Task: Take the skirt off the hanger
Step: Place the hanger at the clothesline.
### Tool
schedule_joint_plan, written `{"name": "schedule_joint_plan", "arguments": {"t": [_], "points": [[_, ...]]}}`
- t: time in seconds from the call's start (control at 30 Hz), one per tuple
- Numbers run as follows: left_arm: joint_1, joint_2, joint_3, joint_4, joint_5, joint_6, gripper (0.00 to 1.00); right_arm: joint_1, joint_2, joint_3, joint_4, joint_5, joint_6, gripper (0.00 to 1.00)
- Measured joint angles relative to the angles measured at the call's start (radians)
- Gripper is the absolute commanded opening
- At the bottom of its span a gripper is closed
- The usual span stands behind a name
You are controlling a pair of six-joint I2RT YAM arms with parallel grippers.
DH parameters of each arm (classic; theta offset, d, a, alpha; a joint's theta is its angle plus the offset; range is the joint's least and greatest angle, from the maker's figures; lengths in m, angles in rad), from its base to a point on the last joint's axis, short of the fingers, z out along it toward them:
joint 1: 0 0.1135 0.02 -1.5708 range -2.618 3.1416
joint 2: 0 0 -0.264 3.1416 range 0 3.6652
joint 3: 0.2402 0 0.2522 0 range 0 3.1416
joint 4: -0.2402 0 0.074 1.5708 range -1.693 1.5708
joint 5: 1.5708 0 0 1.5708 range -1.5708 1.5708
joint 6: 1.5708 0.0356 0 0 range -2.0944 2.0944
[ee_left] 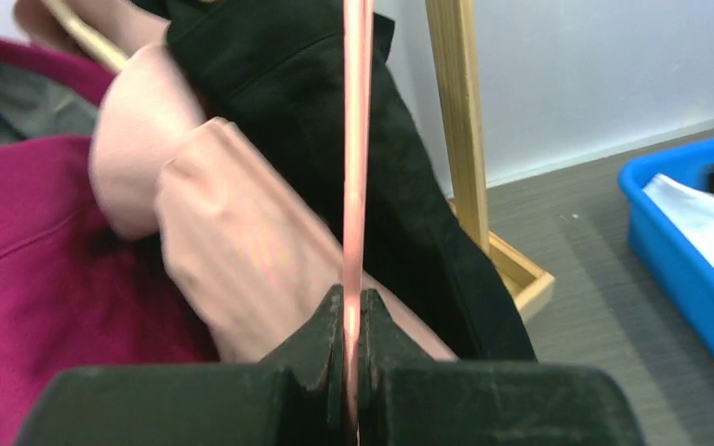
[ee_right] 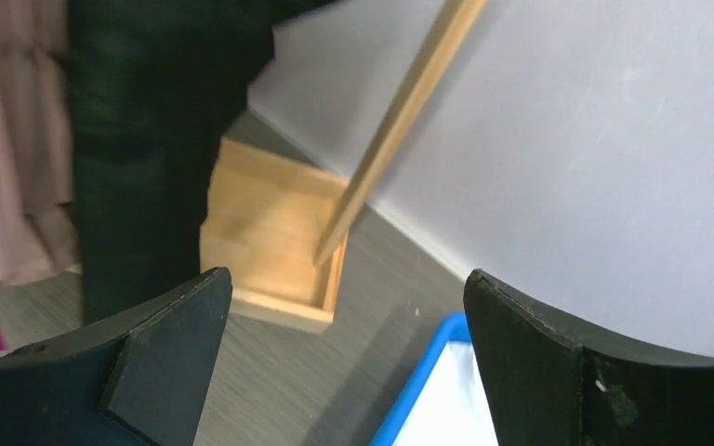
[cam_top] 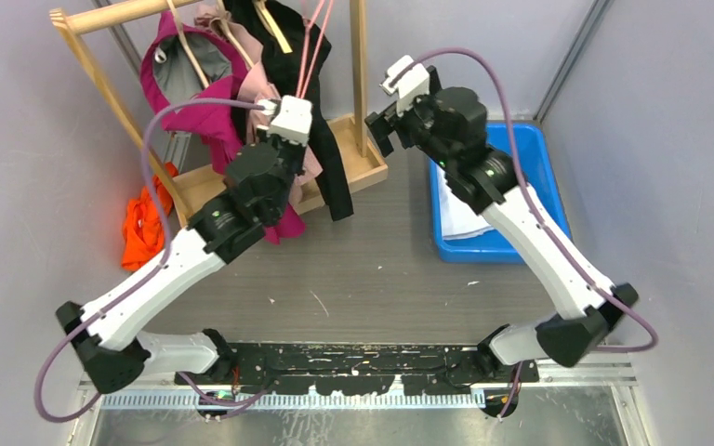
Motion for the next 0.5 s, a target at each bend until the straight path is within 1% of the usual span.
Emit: {"name": "schedule_joint_plan", "arguments": {"t": [0.13,0.3,0.5], "points": [[0.000,-0.099,0.029,-0.135,0.022,-0.098,0.00,-0.034,0.101,0.000,0.000,0.060,0.037,1.00],[-0.001,-0.228,0.031,-0.281,0.043,-0.204,0.00,-0.065,0.101,0.000,0.047,0.079,0.082,1.00],[-0.002,-0.354,0.007,-0.402,0.072,-0.288,0.00,-0.077,0.098,0.000,0.090,0.078,0.116,1.00]]}}
